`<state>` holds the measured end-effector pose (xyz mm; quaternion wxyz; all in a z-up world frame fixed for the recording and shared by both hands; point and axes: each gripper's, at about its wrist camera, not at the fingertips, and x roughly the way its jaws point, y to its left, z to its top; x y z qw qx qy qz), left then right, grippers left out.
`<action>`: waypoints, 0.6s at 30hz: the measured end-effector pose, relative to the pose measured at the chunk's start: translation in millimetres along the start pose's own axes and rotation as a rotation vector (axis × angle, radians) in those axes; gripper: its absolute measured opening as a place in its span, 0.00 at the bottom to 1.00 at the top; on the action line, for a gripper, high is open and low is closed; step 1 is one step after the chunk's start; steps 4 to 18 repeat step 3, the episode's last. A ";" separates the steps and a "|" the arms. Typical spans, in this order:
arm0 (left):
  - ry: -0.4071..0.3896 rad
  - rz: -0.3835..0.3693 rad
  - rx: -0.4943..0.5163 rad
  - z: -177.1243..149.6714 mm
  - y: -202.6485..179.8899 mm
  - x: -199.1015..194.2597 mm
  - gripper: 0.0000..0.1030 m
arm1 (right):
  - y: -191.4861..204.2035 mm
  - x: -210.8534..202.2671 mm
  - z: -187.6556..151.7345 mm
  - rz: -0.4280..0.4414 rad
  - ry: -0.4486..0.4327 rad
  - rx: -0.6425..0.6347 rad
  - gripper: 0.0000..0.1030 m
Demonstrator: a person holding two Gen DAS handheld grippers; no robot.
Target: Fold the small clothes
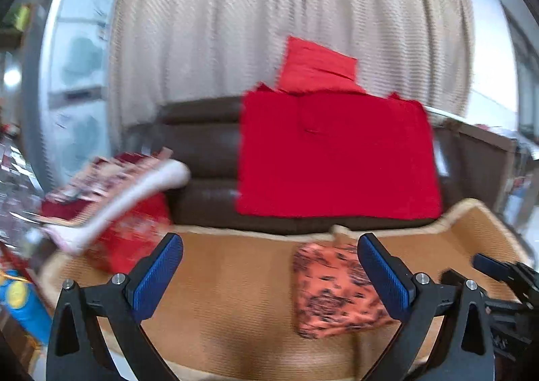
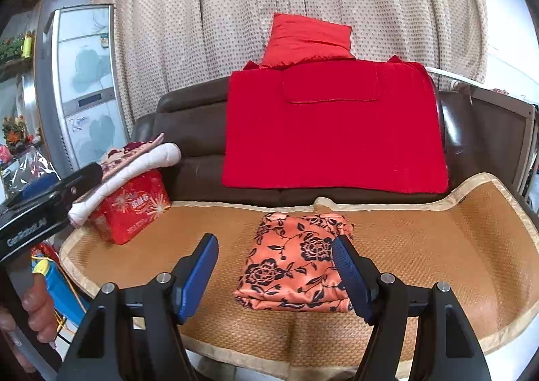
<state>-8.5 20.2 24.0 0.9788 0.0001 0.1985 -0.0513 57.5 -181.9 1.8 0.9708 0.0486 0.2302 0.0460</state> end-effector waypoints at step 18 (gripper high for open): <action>0.053 -0.035 0.006 -2.7 2.4 44.6 1.00 | -22.4 21.8 5.3 -0.010 0.017 0.019 0.72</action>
